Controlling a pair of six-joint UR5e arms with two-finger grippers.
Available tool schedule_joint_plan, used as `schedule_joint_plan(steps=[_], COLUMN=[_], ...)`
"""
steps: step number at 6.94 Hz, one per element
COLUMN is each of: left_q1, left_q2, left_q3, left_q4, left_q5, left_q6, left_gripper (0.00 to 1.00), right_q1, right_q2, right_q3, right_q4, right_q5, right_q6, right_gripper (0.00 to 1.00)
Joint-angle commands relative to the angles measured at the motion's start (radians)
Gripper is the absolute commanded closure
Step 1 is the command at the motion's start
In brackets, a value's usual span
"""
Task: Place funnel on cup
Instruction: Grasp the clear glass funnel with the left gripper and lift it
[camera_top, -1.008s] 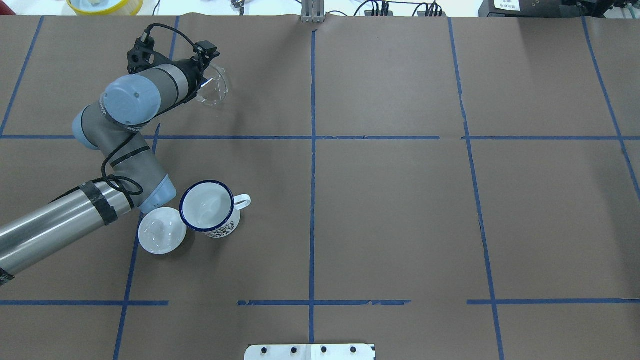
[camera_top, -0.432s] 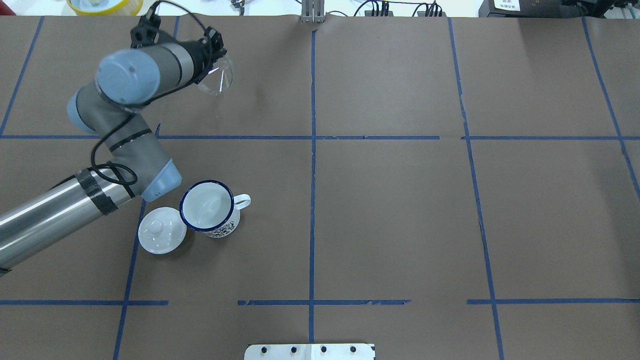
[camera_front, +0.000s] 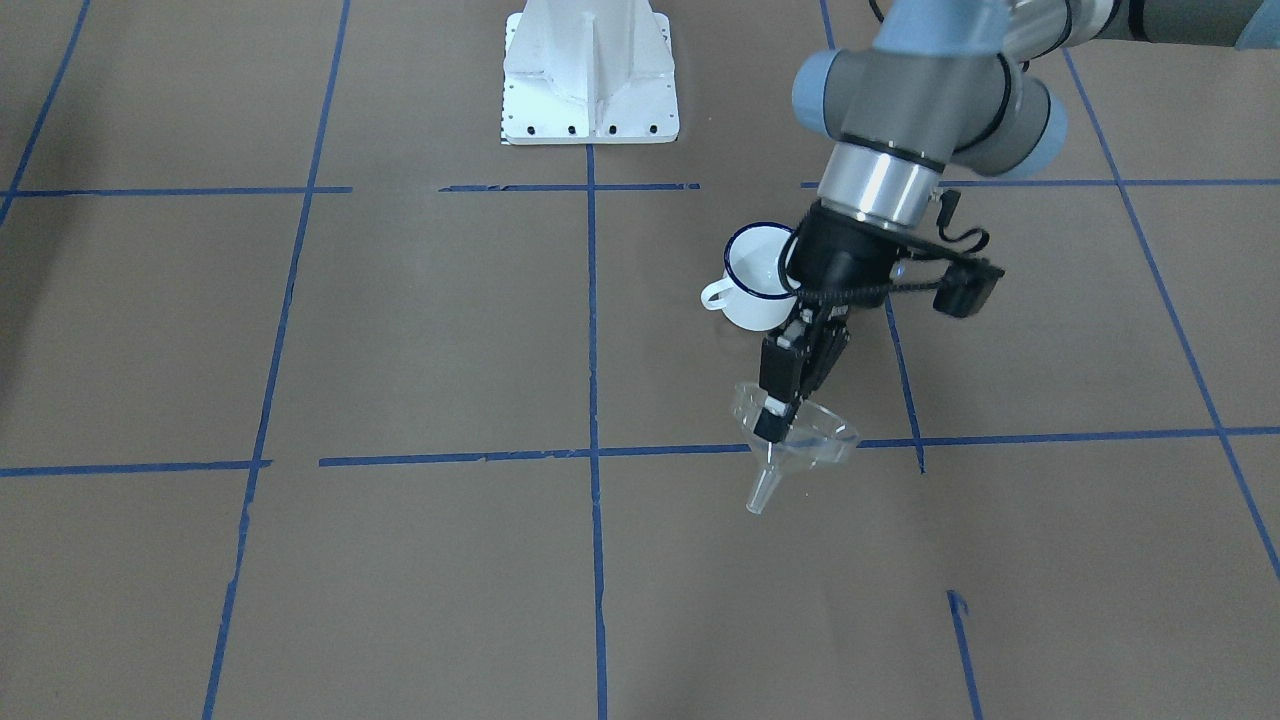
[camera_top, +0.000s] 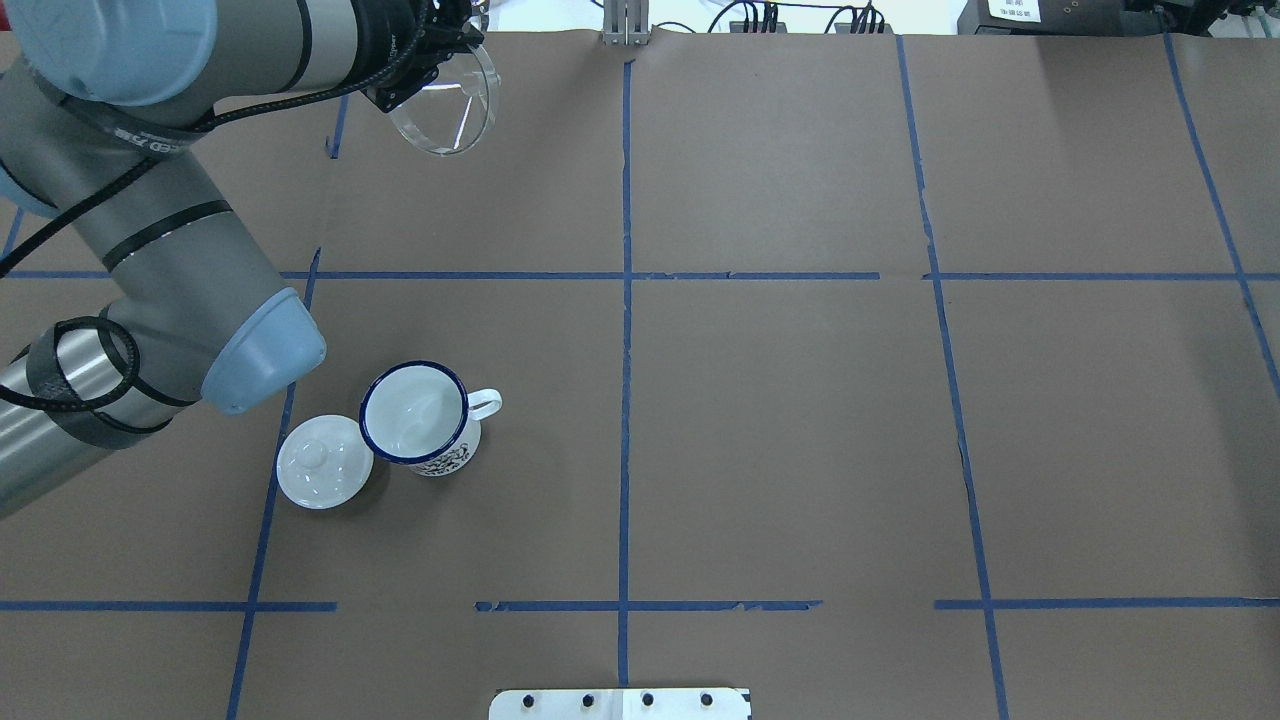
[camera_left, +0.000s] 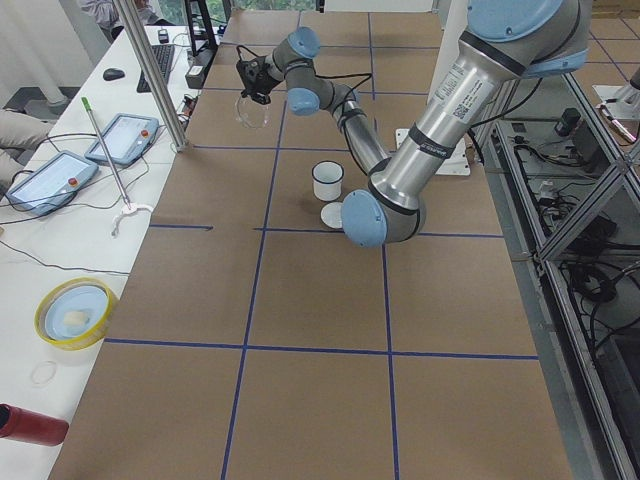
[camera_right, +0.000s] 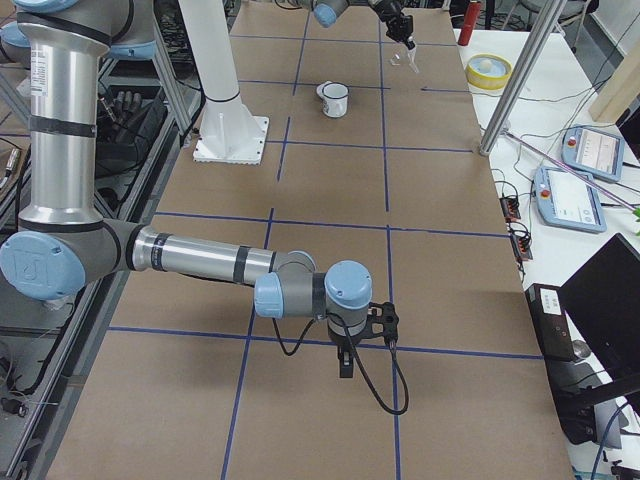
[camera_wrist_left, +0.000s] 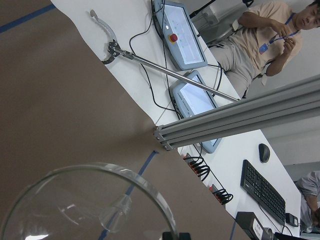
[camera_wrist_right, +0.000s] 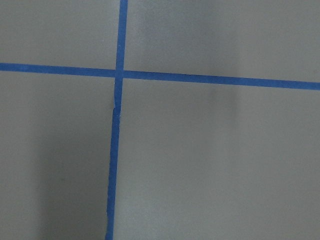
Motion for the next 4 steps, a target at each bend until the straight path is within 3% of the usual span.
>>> schedule_joint_plan(steps=[1, 4], left_q1=[0.001, 0.001], left_q2=[-0.001, 0.004], left_q3=[-0.009, -0.012], left_q4=[0.011, 0.017], left_q5=[-0.004, -0.017], left_q6=[0.003, 0.009], left_gripper=[1.00, 1.00], right_q1=[0.000, 0.000], right_q2=[0.000, 0.000], right_q3=[0.000, 0.000], right_q4=[0.000, 0.000], right_q5=[0.000, 0.000], right_q6=[0.000, 0.000], right_gripper=[0.00, 0.00])
